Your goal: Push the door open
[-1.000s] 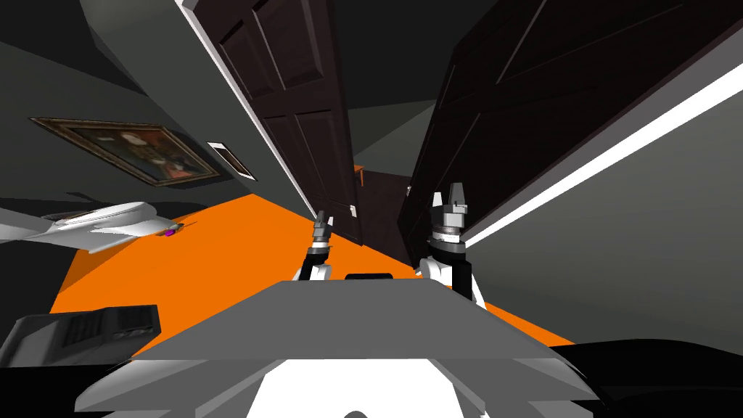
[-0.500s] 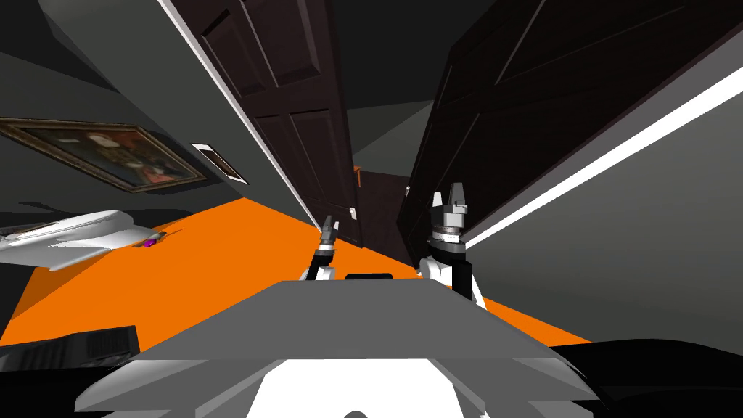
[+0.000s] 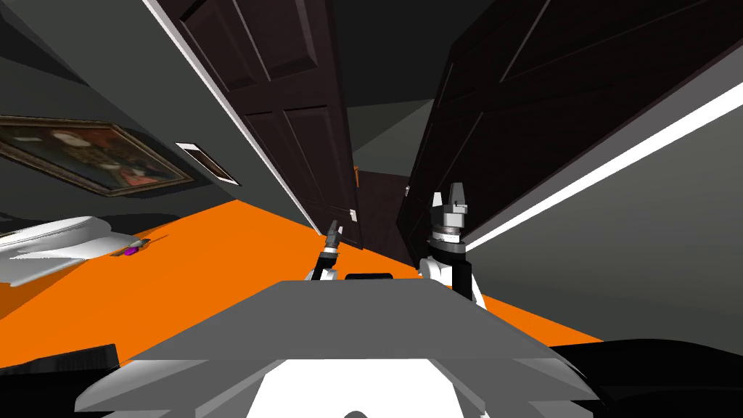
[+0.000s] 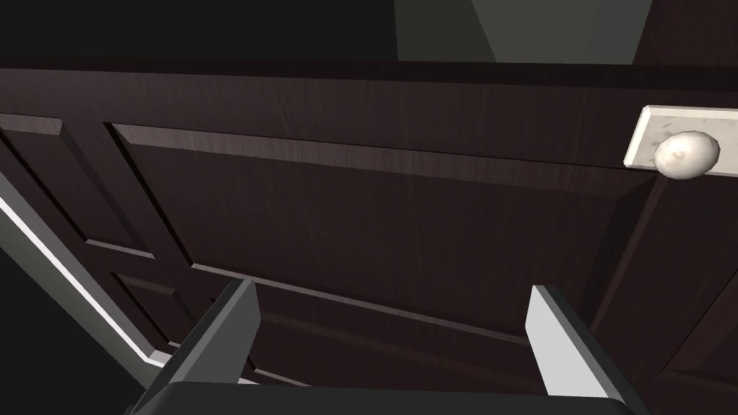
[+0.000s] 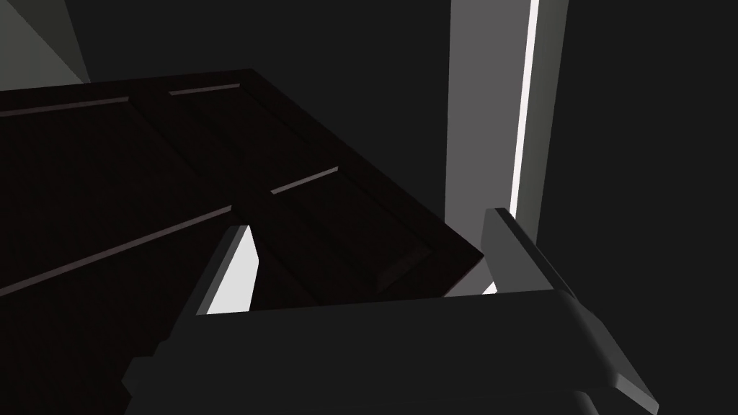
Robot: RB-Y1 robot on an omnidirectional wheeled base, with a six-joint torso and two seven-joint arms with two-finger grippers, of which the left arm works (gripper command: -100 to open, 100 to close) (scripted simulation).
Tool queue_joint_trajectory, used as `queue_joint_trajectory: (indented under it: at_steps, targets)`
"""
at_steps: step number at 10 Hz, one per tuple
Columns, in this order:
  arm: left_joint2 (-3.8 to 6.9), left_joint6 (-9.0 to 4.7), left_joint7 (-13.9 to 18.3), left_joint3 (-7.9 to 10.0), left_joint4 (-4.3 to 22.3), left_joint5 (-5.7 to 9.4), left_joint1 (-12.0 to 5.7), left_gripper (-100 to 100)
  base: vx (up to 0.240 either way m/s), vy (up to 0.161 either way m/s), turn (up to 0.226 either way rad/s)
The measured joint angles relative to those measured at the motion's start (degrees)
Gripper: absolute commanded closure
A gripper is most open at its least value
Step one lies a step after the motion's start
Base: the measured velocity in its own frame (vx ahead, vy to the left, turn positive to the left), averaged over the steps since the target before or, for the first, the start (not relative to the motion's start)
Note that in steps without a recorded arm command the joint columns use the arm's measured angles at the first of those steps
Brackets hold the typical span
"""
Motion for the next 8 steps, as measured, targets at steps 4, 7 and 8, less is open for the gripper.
queue_joint_trajectory:
  at_steps: [4,7,8]
  targets:
    - [0.36,-1.14,0.41,-1.25,6.13,-0.27,-1.45,-100,0.059,0.081,-0.076]
    - [0.35,-2.20,0.50,-2.16,10.45,-0.54,-2.26,-100,0.054,0.064,-0.063]
    - [0.29,-2.31,0.53,-2.50,11.79,-0.64,-2.75,-100,0.050,0.062,-0.032]
